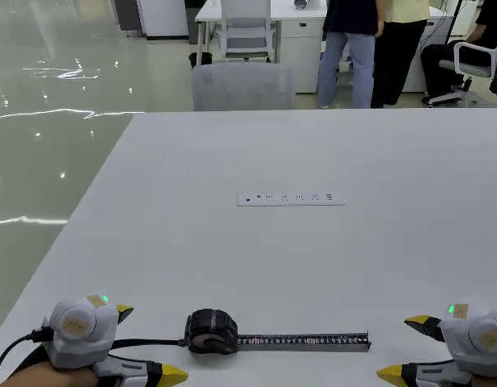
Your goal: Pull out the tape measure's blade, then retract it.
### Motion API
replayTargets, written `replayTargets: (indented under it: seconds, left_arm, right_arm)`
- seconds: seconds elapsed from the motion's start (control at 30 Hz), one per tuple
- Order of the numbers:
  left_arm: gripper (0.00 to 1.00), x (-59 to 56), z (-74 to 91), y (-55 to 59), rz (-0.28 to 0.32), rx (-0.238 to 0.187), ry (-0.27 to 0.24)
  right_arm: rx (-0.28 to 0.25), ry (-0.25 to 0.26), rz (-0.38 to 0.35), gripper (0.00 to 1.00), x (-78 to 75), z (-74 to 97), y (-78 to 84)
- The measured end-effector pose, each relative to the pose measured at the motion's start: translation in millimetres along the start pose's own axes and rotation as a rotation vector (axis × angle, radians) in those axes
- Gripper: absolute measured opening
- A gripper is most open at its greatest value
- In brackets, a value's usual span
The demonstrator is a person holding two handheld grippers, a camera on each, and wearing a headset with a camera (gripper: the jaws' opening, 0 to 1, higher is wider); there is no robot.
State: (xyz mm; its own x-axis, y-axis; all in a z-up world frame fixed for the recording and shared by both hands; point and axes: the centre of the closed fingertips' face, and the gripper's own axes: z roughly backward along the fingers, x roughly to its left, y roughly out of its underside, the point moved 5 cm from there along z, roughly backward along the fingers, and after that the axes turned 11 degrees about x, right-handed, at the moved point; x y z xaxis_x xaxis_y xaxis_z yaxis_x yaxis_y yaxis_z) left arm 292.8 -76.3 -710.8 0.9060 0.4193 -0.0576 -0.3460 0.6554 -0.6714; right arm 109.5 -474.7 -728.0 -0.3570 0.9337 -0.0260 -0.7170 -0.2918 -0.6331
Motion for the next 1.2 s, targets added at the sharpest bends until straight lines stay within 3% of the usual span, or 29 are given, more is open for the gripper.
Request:
replayTargets:
  seconds: [0.03, 0.2, 0.43, 0.53, 0.6, 0.73, 0.9, 0.93, 0.97, 1.03, 1.2]
  left_arm:
    - [1.0, -0.7, 5.1, 1.2, 0.021, -0.023, 0.0]
    - [1.0, 1.9, 18.1, 12.1, 0.032, -0.019, -0.045]
    - [1.0, -3.1, 34.5, 13.4, 0.07, -0.059, -0.086]
    - [1.0, -6.5, 37.2, 14.1, 0.082, -0.099, -0.098]
    - [1.0, -8.1, 38.3, 14.5, 0.093, -0.121, -0.104]
    - [1.0, -8.1, 36.4, 24.8, 0.1, -0.12, -0.102]
    - [1.0, -14.0, 41.0, 30.0, 0.121, -0.151, -0.094]
    - [1.0, -15.6, 40.9, 30.0, 0.114, -0.15, -0.094]
    - [1.0, -16.3, 40.8, 30.2, 0.107, -0.145, -0.097]
    - [1.0, -13.6, 41.0, 31.7, 0.107, -0.141, -0.095]
    - [1.0, -8.4, 43.4, 31.8, 0.109, -0.144, -0.1]
  right_arm:
    - [-0.003, 0.013, 0.004, 0.75, 0.5, 4.8, 2.9]
    - [-0.033, 0.019, -0.027, 0.85, 10.9, 19.4, 16.2]
    - [-0.057, 0.061, -0.055, 0.97, 24.8, 33.3, 33.7]
    - [-0.086, 0.081, -0.079, 0.99, 27.5, 42.2, 37.1]
    - [-0.09, 0.092, -0.083, 1.0, 28.1, 45.7, 39.6]
    - [-0.082, 0.098, -0.068, 1.0, 31.6, 50.0, 44.4]
    - [-0.106, 0.107, -0.062, 1.0, 32.9, 57.2, 37.4]
    - [-0.097, 0.118, -0.056, 1.0, 33.2, 57.4, 38.3]
    - [-0.057, 0.096, -0.056, 1.0, 36.2, 55.8, 43.2]
    - [-0.03, 0.055, -0.077, 1.0, 41.1, 52.3, 49.3]
    - [-0.059, 0.084, -0.09, 1.0, 39.0, 57.8, 50.4]
